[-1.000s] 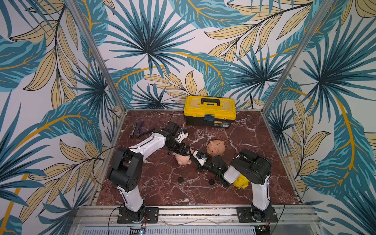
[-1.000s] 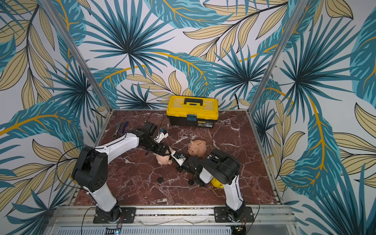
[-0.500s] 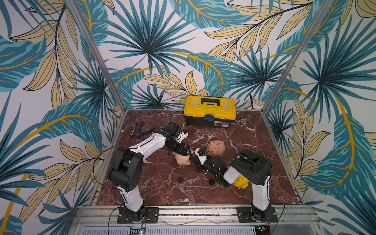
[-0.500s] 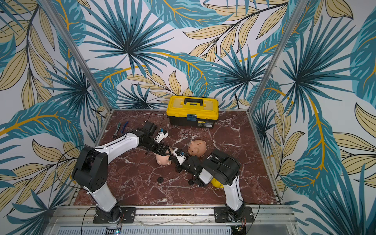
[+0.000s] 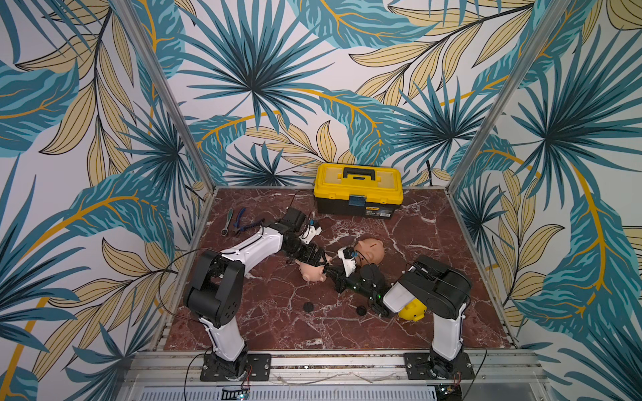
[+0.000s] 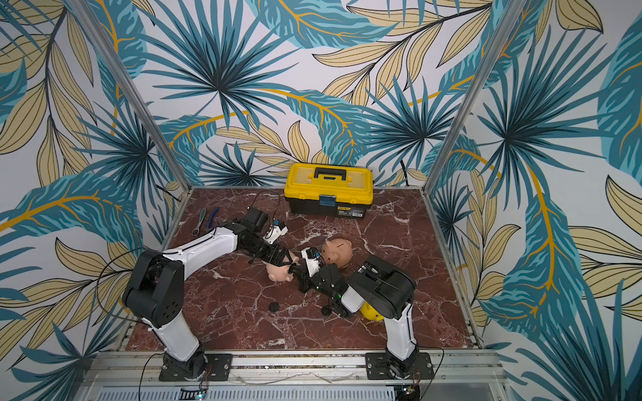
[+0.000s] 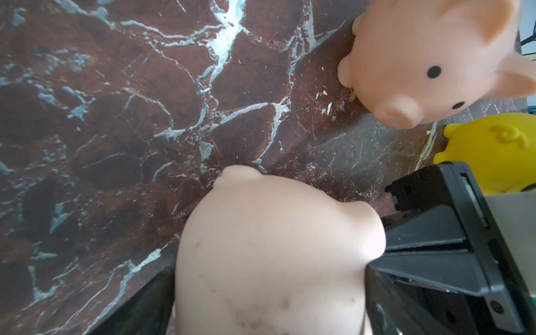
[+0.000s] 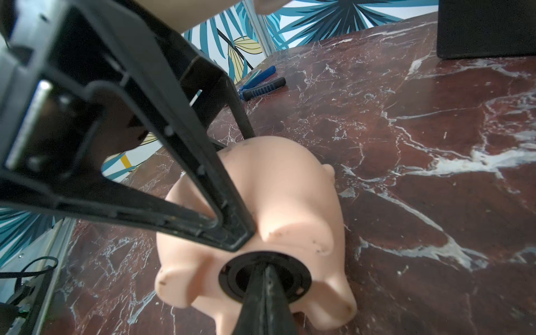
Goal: Close piggy banks
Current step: Screw the knob on the piggy bank.
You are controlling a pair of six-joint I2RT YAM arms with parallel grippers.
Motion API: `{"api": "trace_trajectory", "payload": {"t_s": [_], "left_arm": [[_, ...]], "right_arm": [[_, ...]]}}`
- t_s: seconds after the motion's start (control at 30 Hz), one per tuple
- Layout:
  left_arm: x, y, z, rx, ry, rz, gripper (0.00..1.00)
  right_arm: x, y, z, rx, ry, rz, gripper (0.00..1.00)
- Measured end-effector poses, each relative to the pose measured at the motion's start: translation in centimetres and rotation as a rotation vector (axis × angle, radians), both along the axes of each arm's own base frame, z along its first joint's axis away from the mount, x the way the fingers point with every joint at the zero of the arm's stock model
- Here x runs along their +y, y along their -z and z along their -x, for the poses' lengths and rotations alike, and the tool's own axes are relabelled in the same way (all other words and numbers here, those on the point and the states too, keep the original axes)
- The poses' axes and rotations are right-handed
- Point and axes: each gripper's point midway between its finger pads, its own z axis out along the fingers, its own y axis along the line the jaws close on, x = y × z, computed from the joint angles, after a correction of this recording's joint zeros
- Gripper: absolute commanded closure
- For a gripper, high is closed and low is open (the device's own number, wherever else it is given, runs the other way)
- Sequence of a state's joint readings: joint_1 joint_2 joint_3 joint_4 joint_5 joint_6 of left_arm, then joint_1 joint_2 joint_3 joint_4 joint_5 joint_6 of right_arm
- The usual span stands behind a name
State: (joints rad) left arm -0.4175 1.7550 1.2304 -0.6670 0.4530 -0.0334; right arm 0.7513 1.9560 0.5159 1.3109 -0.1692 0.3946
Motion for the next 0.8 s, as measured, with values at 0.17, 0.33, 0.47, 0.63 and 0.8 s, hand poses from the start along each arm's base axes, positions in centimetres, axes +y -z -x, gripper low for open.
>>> {"api": "trace_trajectory", "payload": {"t_s": [0.17,0.33,0.47,0.63,0.8], "left_arm": [[0.0,0.0,0.0,-0.001,-0.002,-0.001,0.02],[0.0,0.0,-0.1,-0.001,-0.006,-0.002,0.02],[0.0,0.0,-0.3,-0.007,-0.01,0.0,0.02],[-0.2,-0.1,-0.5,-0.021,-0.012,0.009,0.02],[-0.2,-0.1,-0.6,-0.028,-0.019,0.015,0.02]], "right_arm": [[0.0,0.0,0.0,0.026,0.005,-0.02,1.0],[-0.1,0.0,-0.1,0.042,0.006,-0.031,1.0],[-0.3,0.0,-0.5,0.08,0.024,-0.057,1.0],[-0.5,-0.1,-0.9,0.146,0.047,-0.108,1.0],[-0.5,-0.2,-1.0,0.208,0.055,-0.149,1.0]]}}
